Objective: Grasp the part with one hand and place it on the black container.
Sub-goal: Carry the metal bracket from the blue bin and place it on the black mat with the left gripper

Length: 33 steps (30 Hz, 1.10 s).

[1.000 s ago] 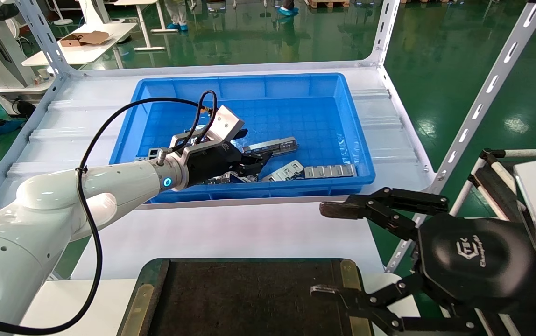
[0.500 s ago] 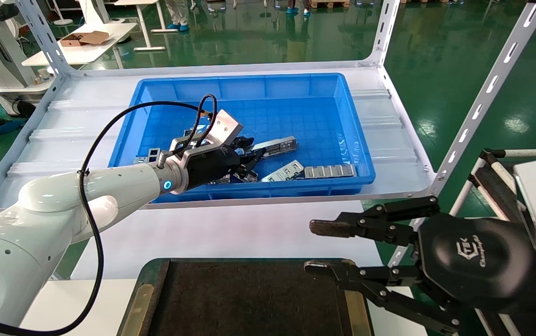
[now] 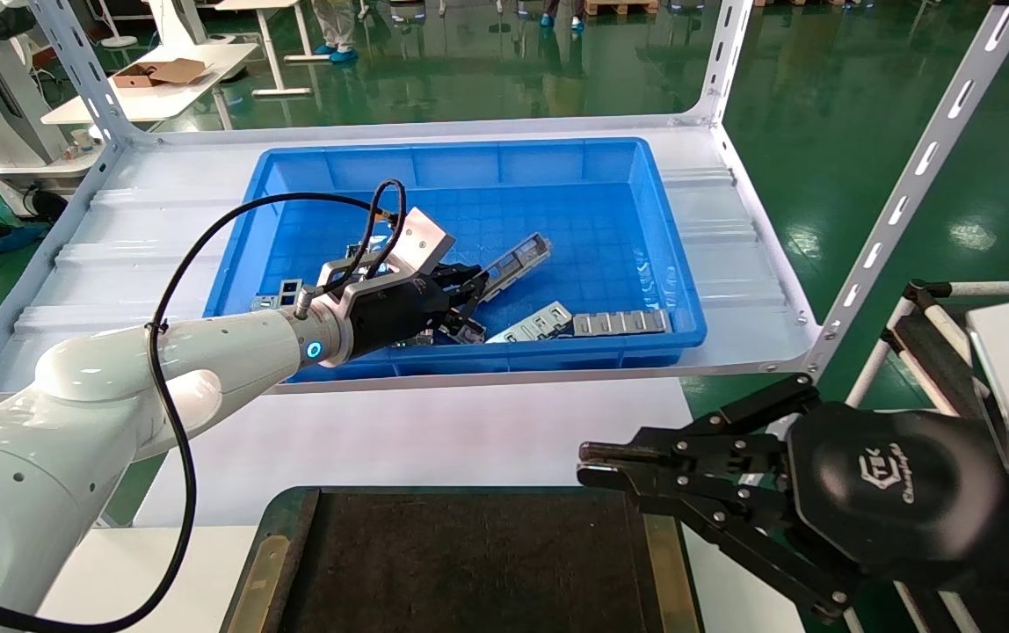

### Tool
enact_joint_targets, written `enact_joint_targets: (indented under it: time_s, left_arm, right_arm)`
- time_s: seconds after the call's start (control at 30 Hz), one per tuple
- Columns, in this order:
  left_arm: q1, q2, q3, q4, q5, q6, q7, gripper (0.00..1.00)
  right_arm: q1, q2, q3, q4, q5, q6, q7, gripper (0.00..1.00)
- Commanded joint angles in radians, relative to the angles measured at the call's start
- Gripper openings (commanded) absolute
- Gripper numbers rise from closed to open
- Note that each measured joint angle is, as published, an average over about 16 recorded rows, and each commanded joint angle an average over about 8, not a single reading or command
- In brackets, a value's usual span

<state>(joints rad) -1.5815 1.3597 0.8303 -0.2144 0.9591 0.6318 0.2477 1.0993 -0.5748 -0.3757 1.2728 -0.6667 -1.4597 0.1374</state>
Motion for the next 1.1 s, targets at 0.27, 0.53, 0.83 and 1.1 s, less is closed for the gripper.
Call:
enact_joint_targets:
  time_s: [0.27,0.53,0.83,1.1]
  left_arm:
    - [-0.031,-0.006,-0.01,0.005,-0.066,0.011,-0.002,0.0]
    - [-0.06,-0.033,-0.039,0.031,-0.127,0.123,0.022,0.0]
    - [-0.054,-0.106,-0.07,0.022,-0.185,0.413,0.066,0.0]
    - [-0.031,-0.172,-0.083,0.018,-0.224,0.716,0.077,0.0]
  right_arm:
    - [0.0,0.0,0.0,0.0,0.0,0.0,0.0,0.0]
    - [0.0,0.0,0.0,0.0,0.0,0.0,0.0,0.0]
    - [0.0,0.0,0.0,0.0,0.0,0.0,0.0,0.0]
    - [0.0,0.0,0.0,0.0,0.0,0.0,0.0,0.0]
